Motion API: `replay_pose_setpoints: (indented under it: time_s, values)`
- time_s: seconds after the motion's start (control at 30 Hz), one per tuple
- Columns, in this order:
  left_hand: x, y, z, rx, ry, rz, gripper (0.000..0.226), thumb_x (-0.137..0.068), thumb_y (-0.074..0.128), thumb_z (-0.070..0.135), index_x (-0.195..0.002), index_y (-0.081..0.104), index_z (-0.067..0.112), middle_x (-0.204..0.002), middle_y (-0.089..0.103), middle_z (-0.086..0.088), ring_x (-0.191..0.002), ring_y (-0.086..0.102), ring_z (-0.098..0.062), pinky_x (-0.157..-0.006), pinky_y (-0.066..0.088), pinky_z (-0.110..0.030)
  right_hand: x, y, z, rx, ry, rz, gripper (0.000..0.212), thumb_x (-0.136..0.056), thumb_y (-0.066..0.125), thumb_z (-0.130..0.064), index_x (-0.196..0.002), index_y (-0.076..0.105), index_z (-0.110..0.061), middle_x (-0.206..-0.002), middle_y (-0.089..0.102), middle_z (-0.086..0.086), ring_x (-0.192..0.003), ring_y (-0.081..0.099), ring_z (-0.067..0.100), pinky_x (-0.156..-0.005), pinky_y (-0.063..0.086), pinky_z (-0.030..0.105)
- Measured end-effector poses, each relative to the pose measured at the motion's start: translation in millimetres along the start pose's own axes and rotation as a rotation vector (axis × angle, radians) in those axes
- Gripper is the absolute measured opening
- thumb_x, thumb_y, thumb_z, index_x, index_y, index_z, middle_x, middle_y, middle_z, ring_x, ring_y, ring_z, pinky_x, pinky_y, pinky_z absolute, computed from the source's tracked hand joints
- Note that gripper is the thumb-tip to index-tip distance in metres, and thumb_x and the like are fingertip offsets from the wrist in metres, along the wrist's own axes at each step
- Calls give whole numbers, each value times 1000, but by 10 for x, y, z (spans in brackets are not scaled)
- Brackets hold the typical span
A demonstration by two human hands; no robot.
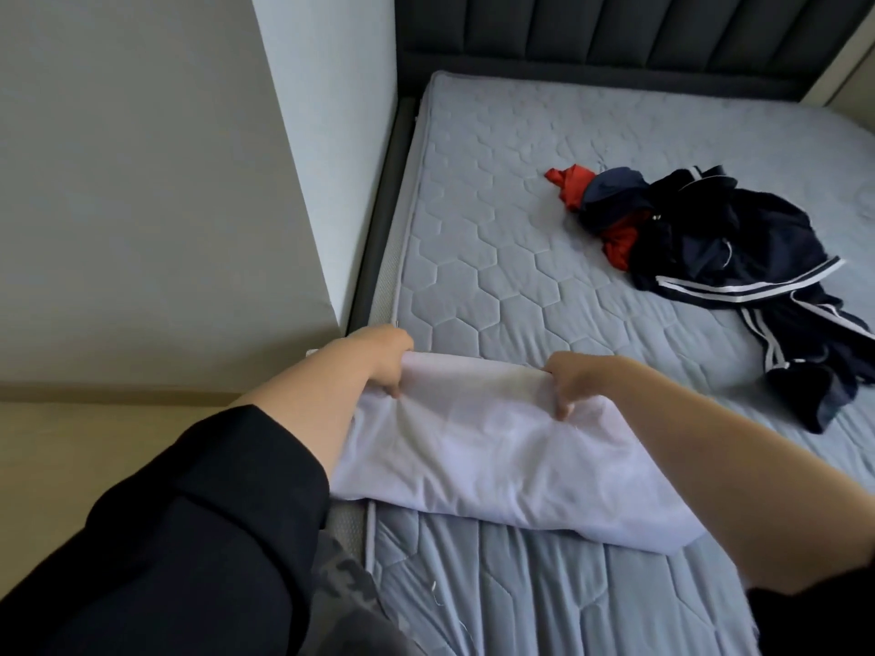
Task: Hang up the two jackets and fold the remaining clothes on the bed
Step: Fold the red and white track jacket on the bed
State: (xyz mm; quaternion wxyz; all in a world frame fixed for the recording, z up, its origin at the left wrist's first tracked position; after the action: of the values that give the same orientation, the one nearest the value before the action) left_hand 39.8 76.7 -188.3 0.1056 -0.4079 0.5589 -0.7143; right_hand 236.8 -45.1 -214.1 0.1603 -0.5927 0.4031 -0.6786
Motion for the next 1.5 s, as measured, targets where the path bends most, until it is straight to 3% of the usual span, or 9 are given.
replay_pose_setpoints:
  time_s: [0.17, 0.33, 0.5, 0.73, 0.9, 1.03, 1.2, 1.37, 1.5]
  values:
    - [379, -705, -20, -46, -83, 364, 20, -81, 58, 13, -99, 52, 20, -108, 60, -7, -96, 57, -30, -68, 36, -29, 404, -742, -7, -6, -54, 340, 13, -71, 65, -7, -78, 59, -16, -81, 56, 1, -82, 54, 23, -62, 40, 25]
    - [763, -1252, 50, -238, -77, 616, 38, -72, 67, 5, -101, 46, 17, -105, 55, -4, -95, 55, -26, -66, 34, -32, 974, -1454, -83, 49, -143, 792, 17, -73, 54, -3, -82, 56, -17, -92, 62, 8, -90, 56, 32, -65, 42, 31]
    - [961, -1017, 170, -359, -18, 689, 46, -84, 46, -4, -128, 45, 6, -125, 49, -14, -116, 45, -33, -89, 37, -40, 1275, -1105, -298, 120, -267, 1017, 27, -75, 59, -1, -102, 63, -5, -100, 59, 17, -97, 54, 34, -70, 39, 38]
    - [898, 821, 39, -320, -259, 72, 36, -95, 39, 7, -125, 57, 16, -133, 53, -4, -125, 46, -24, -100, 36, -34, 731, 720, -661, 241, -321, 578, 38, -80, 53, -14, -118, 51, -15, -116, 52, 6, -110, 49, 26, -90, 38, 36]
    - [833, 575, 93, -139, -223, 355, 35, -95, 36, 11, -124, 54, 17, -128, 51, -4, -121, 46, -22, -92, 38, -34, 739, 741, -566, 62, -378, 616, 32, -83, 53, -35, -107, 60, -15, -102, 58, 4, -98, 53, 23, -83, 38, 31]
    - [647, 547, 310, -5, -124, 530, 42, -95, 37, 24, -137, 40, 20, -138, 42, -6, -126, 38, -25, -98, 32, -37, 949, 413, -616, -100, -482, 920, 22, -84, 54, -26, -80, 63, -6, -83, 59, 10, -78, 56, 31, -71, 48, 41]
    - [267, 897, 399, 171, -106, 352, 56, -98, 21, 48, -150, 9, 32, -159, 3, 0, -146, -2, -21, -114, 6, -46, 396, 569, -613, -91, -173, 712, 56, -95, 39, -34, -147, 29, -15, -156, 20, 8, -144, 15, 23, -114, 11, 43]
    - [165, 1111, -12, 226, -234, 276, 58, -96, 14, 55, -149, -4, 38, -158, -13, 7, -145, -12, -20, -115, -2, -47, 147, 600, -570, -233, 108, 658, 59, -96, 28, -27, -151, 10, -14, -159, -1, 3, -146, -4, 16, -116, -3, 45]
    - [197, 1108, -522, 469, -476, 327, 72, -92, 26, 65, -150, -1, 32, -159, -6, 0, -146, -4, -23, -114, 8, -51, 260, 188, -941, -575, -112, 912, 59, -92, 40, -11, -148, 21, -7, -158, 9, 8, -146, 4, 20, -117, 1, 36]
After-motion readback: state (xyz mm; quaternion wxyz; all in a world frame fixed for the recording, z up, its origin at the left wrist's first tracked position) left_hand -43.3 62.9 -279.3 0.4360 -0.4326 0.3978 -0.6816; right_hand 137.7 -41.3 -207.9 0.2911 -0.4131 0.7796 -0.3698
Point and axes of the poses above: each hand's wrist, its own x-axis away from the middle knuckle, its own y-axis out of the palm, z = x × y, the point moved 10 cm from there along -x, towards the middle knuckle
